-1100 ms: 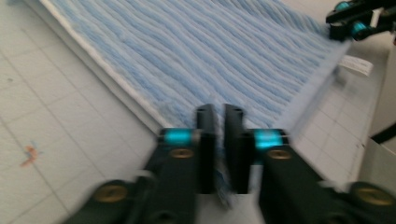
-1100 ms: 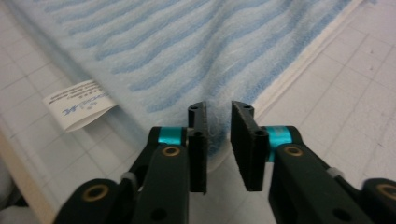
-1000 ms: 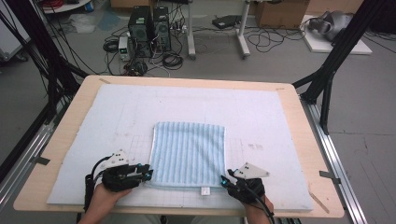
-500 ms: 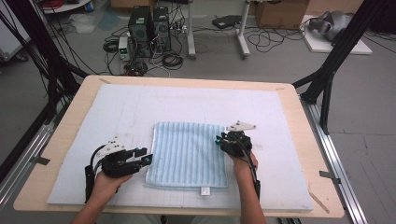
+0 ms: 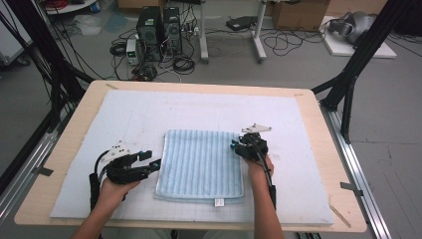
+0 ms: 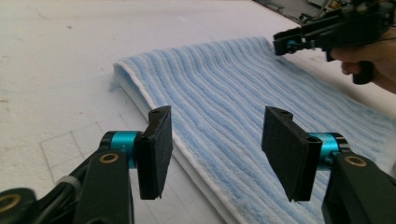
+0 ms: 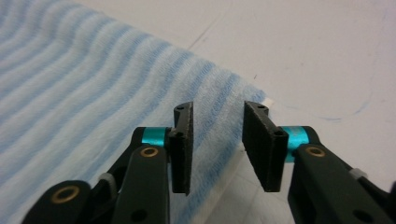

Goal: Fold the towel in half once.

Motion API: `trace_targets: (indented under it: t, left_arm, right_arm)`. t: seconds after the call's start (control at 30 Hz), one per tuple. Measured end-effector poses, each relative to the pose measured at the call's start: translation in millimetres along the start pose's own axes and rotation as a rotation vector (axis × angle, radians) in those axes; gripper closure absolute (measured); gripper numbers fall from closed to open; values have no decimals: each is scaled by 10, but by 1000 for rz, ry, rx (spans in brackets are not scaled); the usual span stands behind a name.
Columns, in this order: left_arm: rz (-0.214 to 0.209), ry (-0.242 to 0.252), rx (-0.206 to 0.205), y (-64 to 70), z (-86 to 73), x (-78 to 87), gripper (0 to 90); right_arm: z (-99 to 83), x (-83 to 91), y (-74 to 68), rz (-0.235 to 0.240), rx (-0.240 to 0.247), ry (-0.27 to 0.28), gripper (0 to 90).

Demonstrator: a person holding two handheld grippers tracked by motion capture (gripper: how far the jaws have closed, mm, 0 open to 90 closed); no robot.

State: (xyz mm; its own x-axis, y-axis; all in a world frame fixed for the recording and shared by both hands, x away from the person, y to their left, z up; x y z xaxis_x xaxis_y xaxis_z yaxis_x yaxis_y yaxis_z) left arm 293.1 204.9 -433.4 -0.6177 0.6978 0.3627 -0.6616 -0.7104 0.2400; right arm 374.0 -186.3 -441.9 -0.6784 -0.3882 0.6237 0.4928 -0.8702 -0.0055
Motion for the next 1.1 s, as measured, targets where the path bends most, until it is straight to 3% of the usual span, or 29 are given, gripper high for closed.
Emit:
trace_targets:
  t: [0.23,0.37,0.6,0.83,1.1]
  left_arm:
    - [10,53,8,-36,26,28,326]
    - [2,64,-9,-43,35,41,186]
    - [-9,87,-24,-38,93,107,186]
    - [-2,107,-25,-51,137,131,186]
    - [0,100,-15,-55,169,133,194]
  right_arm:
    - [-151,469,56,6,-31,94,410]
    - [-319,679,78,-15,-11,103,254]
    - [-507,997,59,-12,27,151,121]
    - [-599,1137,69,-5,32,181,113]
    - [-631,1141,98,4,24,163,113]
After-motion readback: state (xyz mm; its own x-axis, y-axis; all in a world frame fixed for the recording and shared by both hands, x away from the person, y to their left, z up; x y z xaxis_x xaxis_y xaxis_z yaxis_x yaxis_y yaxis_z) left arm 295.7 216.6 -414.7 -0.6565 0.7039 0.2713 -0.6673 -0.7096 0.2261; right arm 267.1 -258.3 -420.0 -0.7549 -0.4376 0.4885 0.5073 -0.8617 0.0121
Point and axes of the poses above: each handheld gripper's, and its own axes: x roughly backward along the jaws, z roughly out of its top, y roughly to its right, the point moved 1 cm from there along -x, roughly forward along the jaws, and after that the axes turned 1 degree about -z, right-handed, at the moved point
